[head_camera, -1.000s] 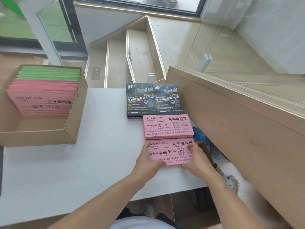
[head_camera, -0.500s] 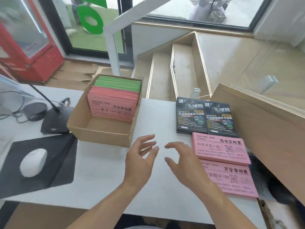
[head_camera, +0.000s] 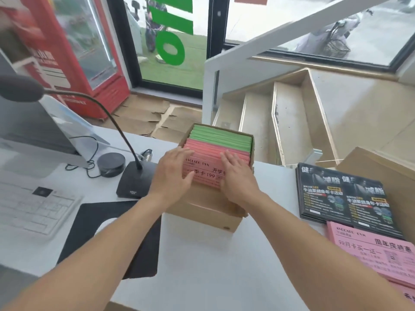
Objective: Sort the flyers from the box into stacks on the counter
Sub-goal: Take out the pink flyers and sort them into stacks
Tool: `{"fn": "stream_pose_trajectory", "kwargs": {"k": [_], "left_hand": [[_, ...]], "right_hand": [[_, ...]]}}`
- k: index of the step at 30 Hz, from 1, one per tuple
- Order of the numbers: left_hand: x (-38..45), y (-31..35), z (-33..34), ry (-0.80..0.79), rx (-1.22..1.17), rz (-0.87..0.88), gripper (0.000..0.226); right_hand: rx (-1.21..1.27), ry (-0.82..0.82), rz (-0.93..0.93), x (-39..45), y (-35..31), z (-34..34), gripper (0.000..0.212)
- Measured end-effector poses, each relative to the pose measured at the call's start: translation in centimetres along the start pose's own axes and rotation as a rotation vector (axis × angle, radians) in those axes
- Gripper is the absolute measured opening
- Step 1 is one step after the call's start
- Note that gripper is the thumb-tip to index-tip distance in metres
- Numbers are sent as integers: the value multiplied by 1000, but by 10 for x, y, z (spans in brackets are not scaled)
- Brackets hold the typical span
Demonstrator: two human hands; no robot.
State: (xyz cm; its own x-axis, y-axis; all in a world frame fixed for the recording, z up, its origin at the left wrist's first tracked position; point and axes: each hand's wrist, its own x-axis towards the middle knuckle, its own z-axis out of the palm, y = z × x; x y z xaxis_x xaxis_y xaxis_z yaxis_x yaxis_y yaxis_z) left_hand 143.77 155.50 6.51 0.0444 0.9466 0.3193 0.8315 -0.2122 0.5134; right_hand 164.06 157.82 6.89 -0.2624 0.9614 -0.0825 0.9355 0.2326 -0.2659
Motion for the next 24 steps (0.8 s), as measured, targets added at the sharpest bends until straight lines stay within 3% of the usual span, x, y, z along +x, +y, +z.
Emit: {"fn": "stream_pose_trajectory", "kwargs": {"k": [4, 18, 24], "left_hand": [[8, -20, 18, -220, 98, 54, 78], [8, -15, 14, -228, 95, -70, 87], [8, -14, 11, -255, 83, -78, 88]], "right_hand": [[-126, -16, 61, 16, 1, 18, 77], [-293, 233, 8, 5, -3, 31, 38], [-366, 244, -6, 0, -2, 39, 55]]}}
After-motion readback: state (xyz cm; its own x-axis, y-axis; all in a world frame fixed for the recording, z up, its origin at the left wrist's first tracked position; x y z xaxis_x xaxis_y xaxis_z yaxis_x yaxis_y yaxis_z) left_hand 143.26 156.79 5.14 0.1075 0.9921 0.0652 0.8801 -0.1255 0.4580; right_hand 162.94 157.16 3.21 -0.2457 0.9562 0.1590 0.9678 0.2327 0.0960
